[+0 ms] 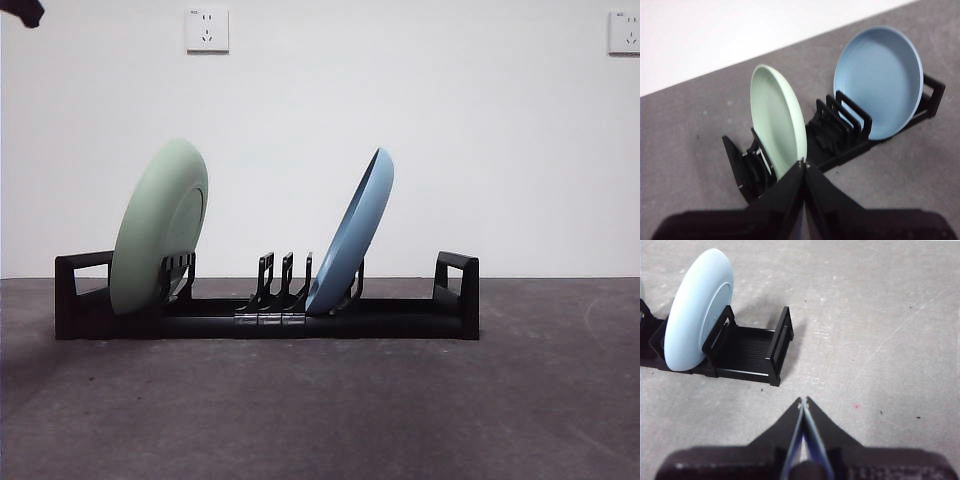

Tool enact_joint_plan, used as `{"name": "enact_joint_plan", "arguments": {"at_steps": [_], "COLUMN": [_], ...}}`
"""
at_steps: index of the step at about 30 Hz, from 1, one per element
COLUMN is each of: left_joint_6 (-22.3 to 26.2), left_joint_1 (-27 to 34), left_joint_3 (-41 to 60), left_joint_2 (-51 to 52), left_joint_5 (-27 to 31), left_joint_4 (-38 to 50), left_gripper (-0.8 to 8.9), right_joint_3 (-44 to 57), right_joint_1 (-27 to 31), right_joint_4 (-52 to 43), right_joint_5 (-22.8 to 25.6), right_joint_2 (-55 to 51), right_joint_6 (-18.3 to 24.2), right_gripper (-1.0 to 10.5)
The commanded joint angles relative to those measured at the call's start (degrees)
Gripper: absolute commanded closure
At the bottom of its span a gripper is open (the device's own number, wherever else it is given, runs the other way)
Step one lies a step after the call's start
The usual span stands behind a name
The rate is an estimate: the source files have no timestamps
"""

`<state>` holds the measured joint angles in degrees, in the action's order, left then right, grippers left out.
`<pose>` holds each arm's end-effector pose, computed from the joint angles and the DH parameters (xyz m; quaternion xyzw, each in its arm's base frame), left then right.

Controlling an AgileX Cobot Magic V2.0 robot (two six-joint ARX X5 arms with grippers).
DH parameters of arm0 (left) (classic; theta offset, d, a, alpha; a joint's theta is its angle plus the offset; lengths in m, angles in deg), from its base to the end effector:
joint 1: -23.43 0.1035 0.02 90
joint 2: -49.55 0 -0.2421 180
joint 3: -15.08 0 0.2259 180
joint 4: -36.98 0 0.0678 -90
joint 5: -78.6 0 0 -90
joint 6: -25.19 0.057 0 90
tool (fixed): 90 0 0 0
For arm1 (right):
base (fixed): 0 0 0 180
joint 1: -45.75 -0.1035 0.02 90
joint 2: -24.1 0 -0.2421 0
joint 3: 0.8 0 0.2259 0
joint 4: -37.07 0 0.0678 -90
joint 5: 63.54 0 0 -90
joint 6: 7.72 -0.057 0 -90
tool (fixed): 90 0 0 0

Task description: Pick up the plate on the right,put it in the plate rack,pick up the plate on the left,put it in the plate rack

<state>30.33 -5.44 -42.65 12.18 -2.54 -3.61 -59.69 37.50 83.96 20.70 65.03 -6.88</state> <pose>0.1407 -0.0676 0.2861 0.1002 0.1584 -0.1783 0.9660 0.1585 0.0288 0.2715 -0.0125 0.2489 0.1199 0.9610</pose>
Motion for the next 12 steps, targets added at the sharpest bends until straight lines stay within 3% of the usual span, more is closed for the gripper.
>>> {"name": "enact_joint_plan", "arguments": {"at_steps": [1, 4, 8, 12], "left_joint_6": [1.16, 1.03, 0.96, 0.77], "left_joint_1": [1.25, 5.86, 14.03, 20.04], "left_joint_3": [0.22, 5.27, 19.56, 31.43], "left_joint_2": [2.58, 8.83, 20.39, 29.68], "left_joint_5": [-0.09, -2.69, -6.62, -7.65], "left_joint_4": [-0.09, 5.18, 14.27, 14.95], "left_gripper": [8.17, 8.17, 8.17, 8.17], "right_joint_3": [0.57, 0.57, 0.57, 0.57], "right_joint_1": [-0.07, -0.04, -0.07, -0.04], "right_joint_4": [-0.35, -0.35, -0.35, -0.35], "right_joint_5": [0.15, 0.17, 0.15, 0.17], "right_joint_2": [-0.04, -0.04, -0.04, -0.04], "right_joint_6": [-0.55, -0.55, -0.55, -0.55], "right_gripper": [9.4, 9.4, 9.4, 9.4]}}
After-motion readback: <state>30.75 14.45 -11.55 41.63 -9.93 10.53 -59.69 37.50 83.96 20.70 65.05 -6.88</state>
